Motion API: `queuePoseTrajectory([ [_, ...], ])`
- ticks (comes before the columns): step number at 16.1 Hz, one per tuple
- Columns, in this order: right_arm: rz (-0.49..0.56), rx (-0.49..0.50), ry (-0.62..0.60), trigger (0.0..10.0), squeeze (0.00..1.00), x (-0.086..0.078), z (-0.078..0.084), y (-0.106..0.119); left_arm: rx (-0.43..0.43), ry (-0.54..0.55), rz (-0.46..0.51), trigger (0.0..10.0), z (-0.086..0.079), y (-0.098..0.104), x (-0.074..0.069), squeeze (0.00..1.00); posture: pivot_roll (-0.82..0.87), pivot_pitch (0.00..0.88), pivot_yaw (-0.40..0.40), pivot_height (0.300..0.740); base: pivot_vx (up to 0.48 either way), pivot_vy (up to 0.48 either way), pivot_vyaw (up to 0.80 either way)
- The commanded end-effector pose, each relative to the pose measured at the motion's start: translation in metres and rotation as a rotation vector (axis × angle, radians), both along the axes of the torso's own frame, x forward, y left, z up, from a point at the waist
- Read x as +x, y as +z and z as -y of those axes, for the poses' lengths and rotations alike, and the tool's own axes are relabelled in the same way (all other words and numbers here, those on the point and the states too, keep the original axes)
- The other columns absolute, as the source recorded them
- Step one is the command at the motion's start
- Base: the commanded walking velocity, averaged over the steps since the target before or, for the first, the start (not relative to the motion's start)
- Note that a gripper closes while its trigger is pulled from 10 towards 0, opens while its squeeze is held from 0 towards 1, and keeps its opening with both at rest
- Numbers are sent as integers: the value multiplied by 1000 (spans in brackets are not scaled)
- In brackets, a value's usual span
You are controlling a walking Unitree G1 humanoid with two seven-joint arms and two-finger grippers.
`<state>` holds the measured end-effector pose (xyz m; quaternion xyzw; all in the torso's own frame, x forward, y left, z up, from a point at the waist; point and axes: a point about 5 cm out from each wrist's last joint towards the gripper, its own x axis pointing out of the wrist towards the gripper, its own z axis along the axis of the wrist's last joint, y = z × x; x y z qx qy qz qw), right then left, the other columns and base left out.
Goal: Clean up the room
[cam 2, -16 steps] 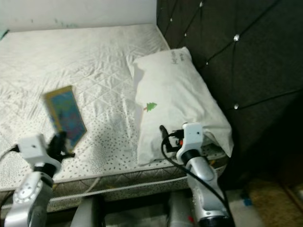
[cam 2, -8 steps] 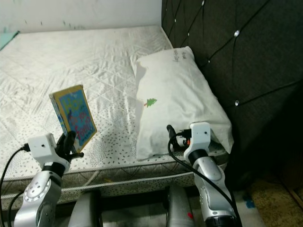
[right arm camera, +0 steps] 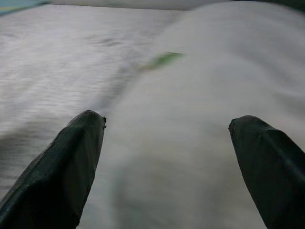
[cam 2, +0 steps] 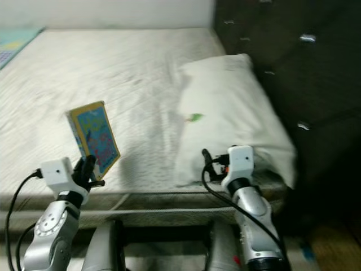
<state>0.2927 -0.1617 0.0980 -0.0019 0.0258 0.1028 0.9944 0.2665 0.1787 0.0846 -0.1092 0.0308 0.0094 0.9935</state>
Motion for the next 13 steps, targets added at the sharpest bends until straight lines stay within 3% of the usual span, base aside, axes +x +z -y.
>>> queuePoseTrajectory([
  [1, 4, 10, 14, 10000, 0, 0, -3, 1, 3, 0, 40, 10000, 1, 10, 12, 0, -80, 42, 17, 541, 0, 0, 0],
  [6, 11, -5, 1, 10000, 0, 0, 3, 3, -184, -61, -30, 10000, 16, 7, 24, 0, -94, 45, 11, 541, 0, 0, 0],
  [8, 11, -9, -4, 10000, 0, -1, 4, 3, -202, -97, -4, 10000, 18, 9, 28, 0, -94, 47, 10, 541, 0, 0, 0],
  [9, 10, -11, -6, 10000, 0, -1, 4, 2, -190, -98, 63, 10000, 16, 19, 31, 0, -94, 50, 4, 541, 0, 0, 0],
  [11, 9, -13, -7, 10000, 0, -1, 4, 2, -35, -76, 202, 10000, 9, 35, 41, 0, -97, 50, -2, 541, 0, 0, 0],
  [12, 15, -17, -5, 10000, 0, -1, 3, 4, 14, 7, 211, 10000, -5, 34, 52, 0, -121, 50, -6, 541, 0, 0, 0],
  [13, 23, -28, -6, 10000, 0, -1, 5, 7, 0, 13, 209, 10000, -7, 34, 57, 0, -133, 52, -7, 541, 0, 0, 0],
])
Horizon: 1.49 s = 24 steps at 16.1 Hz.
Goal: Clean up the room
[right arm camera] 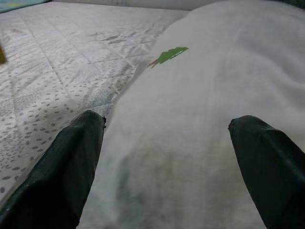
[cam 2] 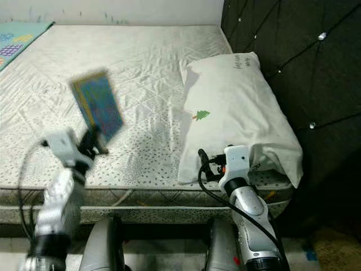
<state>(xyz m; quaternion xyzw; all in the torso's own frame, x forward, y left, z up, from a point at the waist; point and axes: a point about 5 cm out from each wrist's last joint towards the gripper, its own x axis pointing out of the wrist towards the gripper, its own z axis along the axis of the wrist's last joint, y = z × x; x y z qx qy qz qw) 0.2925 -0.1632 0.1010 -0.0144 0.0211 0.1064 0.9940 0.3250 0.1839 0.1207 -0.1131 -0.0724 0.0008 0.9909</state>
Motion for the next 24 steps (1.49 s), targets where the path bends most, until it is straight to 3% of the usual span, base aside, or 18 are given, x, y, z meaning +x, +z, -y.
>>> queuePoseTrajectory([
  [1, 14, -14, -19, 10000, 0, -1, 7, 4, 15, 24, 14, 10000, -4, -1, 2, 0, -139, 54, -9, 541, 0, 0, 0],
  [2, 10, -24, -29, 10000, 0, -2, 13, 4, 54, 65, 34, 10000, -8, 0, 6, 0, -143, 54, -11, 541, 0, 0, 0],
  [4, 11, -31, -33, 10000, 0, -3, 14, 5, 129, 83, -20, 10000, -11, -7, 13, 0, -165, 59, -9, 541, 0, 0, 0],
  [5, 14, -33, -34, 10000, 0, -3, 15, 6, 99, 79, -42, 10000, -9, -10, 16, 0, -168, 60, -10, 541, 0, 0, 0],
  [7, 12, -39, -35, 10000, 0, -5, 16, 6, -8, 79, 13, 10000, -10, -5, 17, 0, -167, 60, -9, 541, 0, 0, 0],
  [8, 10, -41, -35, 10000, 0, -4, 16, 5, -94, 84, -4, 10000, -9, -10, 17, 0, -161, 60, -11, 541, 0, 0, 0],
  [9, 11, -40, -29, 10000, 0, -3, 13, 6, -167, 105, -127, 10000, -6, -23, 20, 0, -161, 61, -11, 541, 0, 0, 0],
  [10, 11, -40, -27, 10000, 0, -2, 13, 6, -184, 111, -148, 10000, -5, -26, 21, 0, -160, 60, -11, 541, 0, 0, 0],
  [12, 12, -41, -20, 10000, 0, -1, 11, 6, -669, 75, -173, 10000, 6, -25, 28, 0, -151, 55, -11, 541, 0, 0, 0],
  [14, 11, -41, -19, 10000, 0, 0, 10, 5, -916, 13, -170, 10000, 17, -23, 30, 0, -150, 52, -8, 541, 0, 0, 0],
  [16, 13, -37, -16, 10000, 0, 1, 7, 6, -1054, -122, -180, 10000, 30, -27, 29, 0, -152, 49, -5, 541, 0, 0, 0],
  [18, 16, -36, -14, 10000, 0, 1, 7, 6, -1071, -154, -240, 10000, 34, -40, 25, 0, -158, 47, -2, 541, 0, 0, 0],
  [20, 19, -38, -18, 10000, 0, 2, 8, 7, -1067, -57, -289, 10000, 30, -60, 20, 0, -166, 45, 0, 541, 0, 0, 0],
  [24, 29, -44, -17, 10000, 0, 3, 9, 10, -1040, 8, -382, 10000, 37, -75, 14, 0, -188, 43, 3, 541, 0, 0, 0],
])
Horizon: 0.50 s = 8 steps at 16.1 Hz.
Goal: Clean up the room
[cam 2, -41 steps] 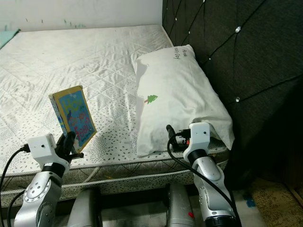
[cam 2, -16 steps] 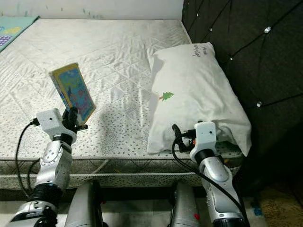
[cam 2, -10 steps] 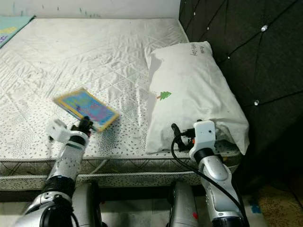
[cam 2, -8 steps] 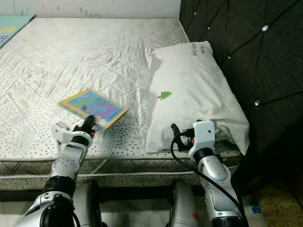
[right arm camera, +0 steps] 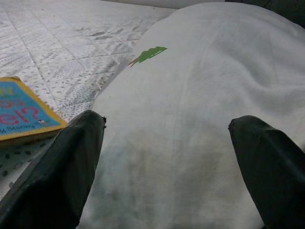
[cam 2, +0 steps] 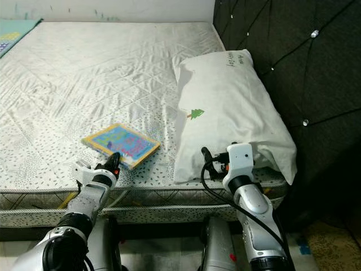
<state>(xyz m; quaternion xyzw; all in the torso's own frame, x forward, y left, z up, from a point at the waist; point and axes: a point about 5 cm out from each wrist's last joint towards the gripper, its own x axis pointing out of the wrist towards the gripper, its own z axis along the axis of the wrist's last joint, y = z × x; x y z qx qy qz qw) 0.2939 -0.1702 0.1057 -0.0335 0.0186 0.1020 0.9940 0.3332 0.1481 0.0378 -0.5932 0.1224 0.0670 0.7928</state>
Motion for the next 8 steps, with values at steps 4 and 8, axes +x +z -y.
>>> queuePoseTrajectory([
  [4, 24, -17, -23, 10000, 0, 0, 8, 6, 90, -40, -80, 10000, 8, -8, -3, 1000, -212, 47, 12, 541, 0, 0, 0],
  [8, 22, -16, -22, 10000, 0, -1, 6, 6, 223, -81, -194, 10000, 6, -17, -8, 1000, -212, 42, 15, 541, 0, 0, 0],
])
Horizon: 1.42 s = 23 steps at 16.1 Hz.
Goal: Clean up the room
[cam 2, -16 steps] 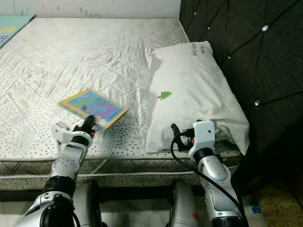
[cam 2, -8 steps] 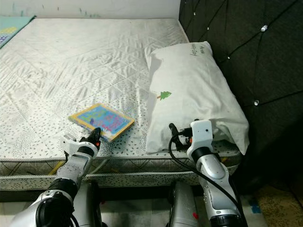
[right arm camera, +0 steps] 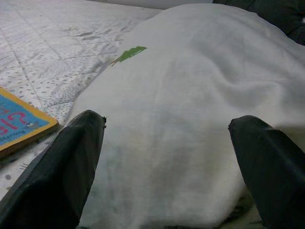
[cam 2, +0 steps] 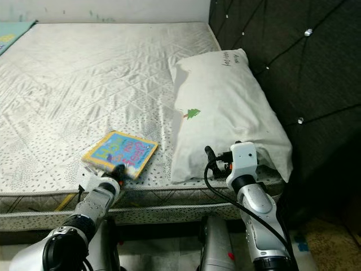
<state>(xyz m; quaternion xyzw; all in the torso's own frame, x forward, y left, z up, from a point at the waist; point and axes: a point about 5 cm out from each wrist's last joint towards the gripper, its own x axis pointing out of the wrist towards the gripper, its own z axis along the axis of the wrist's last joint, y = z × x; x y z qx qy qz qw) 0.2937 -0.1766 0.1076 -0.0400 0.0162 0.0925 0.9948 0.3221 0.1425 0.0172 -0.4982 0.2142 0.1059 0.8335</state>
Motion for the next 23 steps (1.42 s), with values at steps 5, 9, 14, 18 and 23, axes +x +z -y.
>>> queuePoseTrajectory([
  [5, 16, -6, 1, 10000, 0, 0, -3, 3, 105, -90, -53, 10000, -1, 6, 6, 1000, -210, 34, 19, 541, 0, 0, 0],
  [9, 17, -5, 0, 10000, 0, 0, -4, 3, 120, -112, -20, 10000, -1, 17, 16, 1000, -212, 30, 23, 541, 0, 0, 0],
  [14, 21, -8, 0, 10000, 0, -1, -5, 4, 208, -263, -42, 10000, 13, 25, 22, 0, -220, 34, 29, 541, 0, 0, 0],
  [18, 18, -11, 2, 10000, 0, -2, -6, 3, 219, -417, -62, 10000, 31, 15, 12, 1000, -210, 39, 31, 541, 0, 0, 0],
  [23, 15, -7, 12, 10000, 0, 1, -10, 2, 275, -516, -63, 10000, 36, 10, 7, 1000, -186, 37, 24, 541, 0, 0, 0],
])
